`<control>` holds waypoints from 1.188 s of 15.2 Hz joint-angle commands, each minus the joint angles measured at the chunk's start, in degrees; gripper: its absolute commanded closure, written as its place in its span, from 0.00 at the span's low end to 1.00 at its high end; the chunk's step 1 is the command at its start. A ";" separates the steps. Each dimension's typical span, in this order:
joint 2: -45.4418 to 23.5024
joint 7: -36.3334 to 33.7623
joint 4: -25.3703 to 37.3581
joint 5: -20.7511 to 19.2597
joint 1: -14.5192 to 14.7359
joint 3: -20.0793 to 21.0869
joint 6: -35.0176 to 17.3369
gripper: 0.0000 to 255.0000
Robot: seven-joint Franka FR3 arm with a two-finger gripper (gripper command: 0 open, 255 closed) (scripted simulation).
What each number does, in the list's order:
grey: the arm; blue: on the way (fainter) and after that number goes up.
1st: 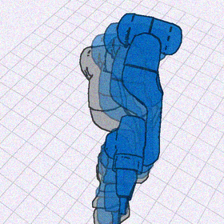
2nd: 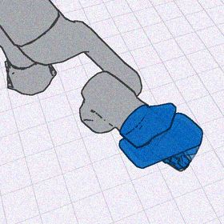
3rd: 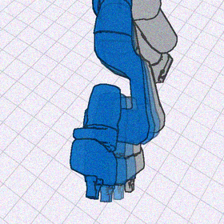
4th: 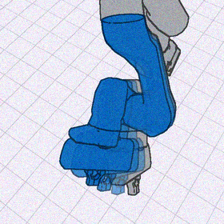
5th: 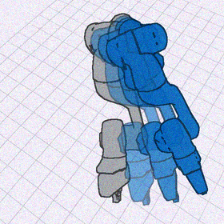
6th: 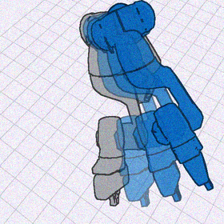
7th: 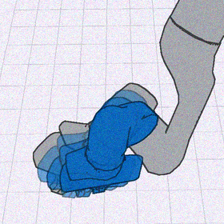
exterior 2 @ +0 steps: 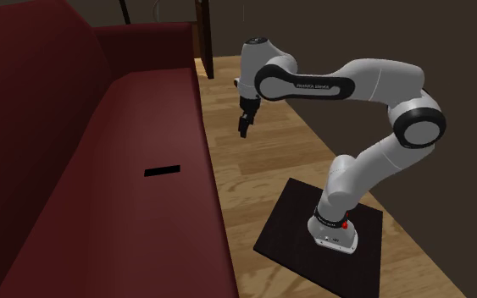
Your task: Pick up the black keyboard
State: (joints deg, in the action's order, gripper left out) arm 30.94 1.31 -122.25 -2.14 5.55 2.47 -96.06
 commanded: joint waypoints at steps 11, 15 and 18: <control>-17.98 1.44 18.29 1.51 5.95 7.15 -1.98 0.00; -24.03 1.69 25.59 0.89 7.86 9.69 -1.42 0.00; -28.76 1.77 31.60 -0.02 9.47 11.61 -0.57 0.00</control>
State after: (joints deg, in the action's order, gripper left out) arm 4.41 3.22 -94.06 -1.71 14.38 13.28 -97.68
